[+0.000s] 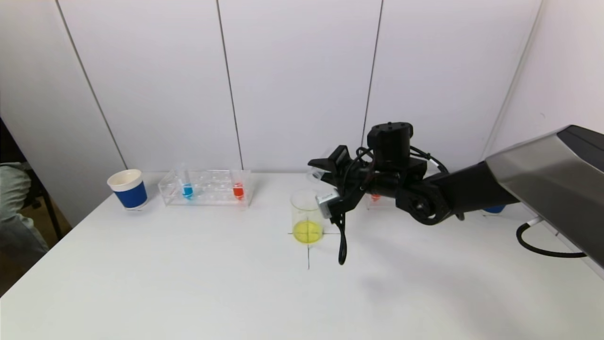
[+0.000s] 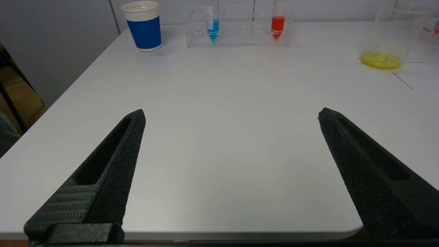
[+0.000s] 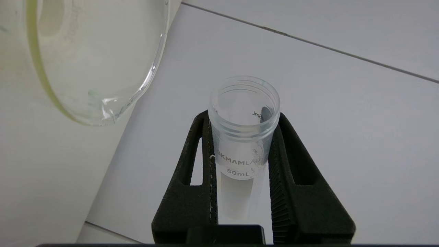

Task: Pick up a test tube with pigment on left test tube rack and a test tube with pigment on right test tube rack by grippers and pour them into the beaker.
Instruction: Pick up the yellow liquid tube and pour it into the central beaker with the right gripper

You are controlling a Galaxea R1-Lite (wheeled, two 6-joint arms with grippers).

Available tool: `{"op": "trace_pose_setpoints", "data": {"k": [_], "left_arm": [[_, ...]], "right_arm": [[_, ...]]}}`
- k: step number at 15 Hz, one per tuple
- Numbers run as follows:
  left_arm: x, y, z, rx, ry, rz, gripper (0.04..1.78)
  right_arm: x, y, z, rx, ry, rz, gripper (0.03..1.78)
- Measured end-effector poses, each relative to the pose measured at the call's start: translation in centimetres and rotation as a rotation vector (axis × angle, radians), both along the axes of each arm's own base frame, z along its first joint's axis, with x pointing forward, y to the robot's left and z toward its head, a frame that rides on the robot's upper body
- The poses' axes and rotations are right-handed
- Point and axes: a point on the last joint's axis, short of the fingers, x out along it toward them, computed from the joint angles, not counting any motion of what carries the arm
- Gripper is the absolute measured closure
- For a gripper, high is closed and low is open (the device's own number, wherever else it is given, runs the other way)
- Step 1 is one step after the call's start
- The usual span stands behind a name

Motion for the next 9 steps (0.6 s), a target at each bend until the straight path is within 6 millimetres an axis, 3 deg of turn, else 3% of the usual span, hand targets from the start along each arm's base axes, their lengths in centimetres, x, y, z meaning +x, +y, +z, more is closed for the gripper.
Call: {"op": "trace_pose_setpoints", "data": {"k": [9], "left_arm": [[0.0, 0.0, 0.0, 0.000, 0.001, 0.000, 0.06]], "right_arm": [[-1.6, 1.0, 2.1, 0.380, 0.340, -0.062, 1.33]]}}
